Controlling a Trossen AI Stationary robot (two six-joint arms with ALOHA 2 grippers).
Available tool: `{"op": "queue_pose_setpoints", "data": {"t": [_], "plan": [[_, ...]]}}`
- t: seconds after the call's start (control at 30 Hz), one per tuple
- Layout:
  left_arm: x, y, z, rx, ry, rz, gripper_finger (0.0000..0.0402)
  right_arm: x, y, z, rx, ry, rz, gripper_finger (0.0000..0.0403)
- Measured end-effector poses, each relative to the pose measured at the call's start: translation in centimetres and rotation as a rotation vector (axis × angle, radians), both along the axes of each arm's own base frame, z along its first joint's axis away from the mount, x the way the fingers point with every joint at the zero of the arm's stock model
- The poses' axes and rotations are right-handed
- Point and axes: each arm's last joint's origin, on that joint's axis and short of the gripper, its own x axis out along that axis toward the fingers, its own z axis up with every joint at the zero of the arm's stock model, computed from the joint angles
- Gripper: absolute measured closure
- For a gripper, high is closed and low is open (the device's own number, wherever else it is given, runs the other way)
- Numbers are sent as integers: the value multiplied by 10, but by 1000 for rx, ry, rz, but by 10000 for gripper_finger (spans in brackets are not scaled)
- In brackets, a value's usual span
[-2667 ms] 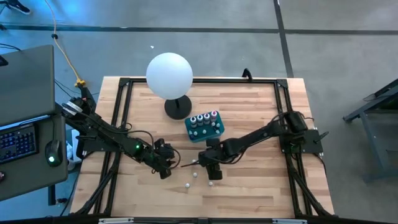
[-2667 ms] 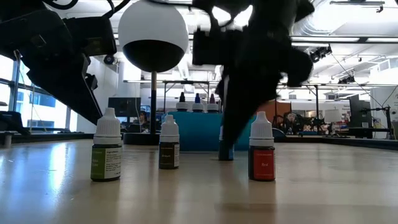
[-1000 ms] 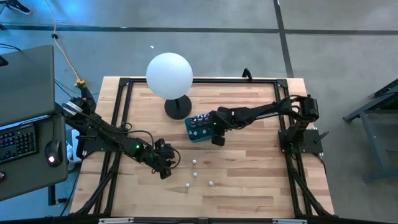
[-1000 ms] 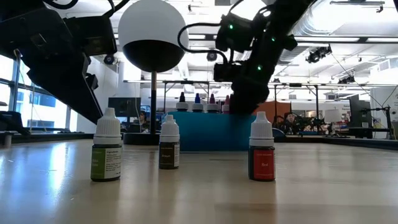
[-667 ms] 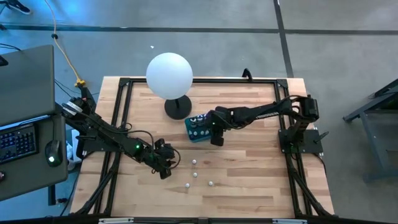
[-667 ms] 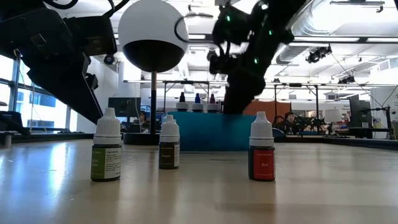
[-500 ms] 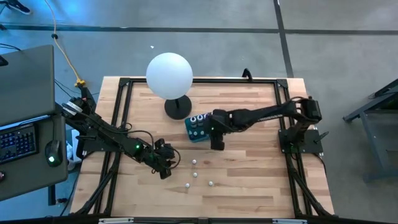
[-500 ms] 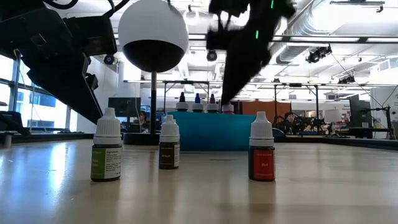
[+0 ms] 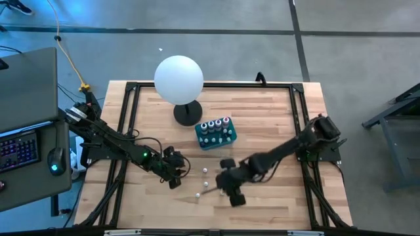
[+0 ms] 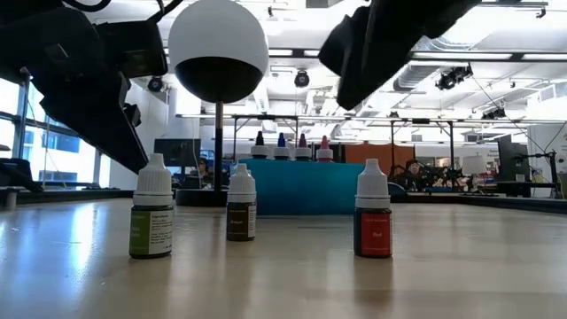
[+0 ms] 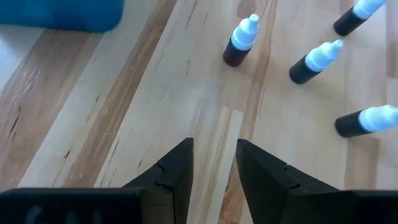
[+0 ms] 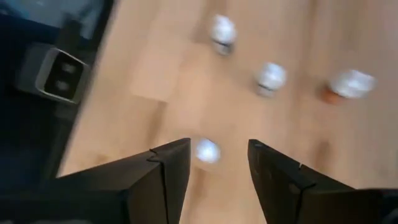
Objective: Pick & Place food coloring
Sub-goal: Put the red food coloring bottle into the bin
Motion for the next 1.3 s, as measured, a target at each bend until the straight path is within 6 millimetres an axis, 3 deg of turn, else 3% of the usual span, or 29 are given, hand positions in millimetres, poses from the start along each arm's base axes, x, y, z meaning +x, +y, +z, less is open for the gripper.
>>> {"op": "queue_pose_setpoints", "data": {"t": [0.13, 0.47, 0.73, 0.93, 1.07, 1.17, 1.3], "plan": [[2, -1, 1, -10, -20, -2, 282, 5, 21, -24, -3, -2, 30, 249], [2, -2, 2, -27, -18, -15, 282, 13, 22, -69, -26, 108, 0, 250], [2, -2, 2, -27, -18, -15, 282, 17, 15, -73, -6, 128, -28, 298], [2, -2, 2, -26, -18, -15, 282, 21, -4, -46, 9, 151, -40, 338], [2, -2, 2, -26, -17, -14, 282, 17, -26, -1, -38, 165, -59, 338], [2, -2, 2, -26, -17, -15, 282, 8, -46, 38, -191, 95, -93, 330], [2, -1, 2, -24, -18, -14, 282, 0, -87, 64, -275, 57, -199, 326]]}}
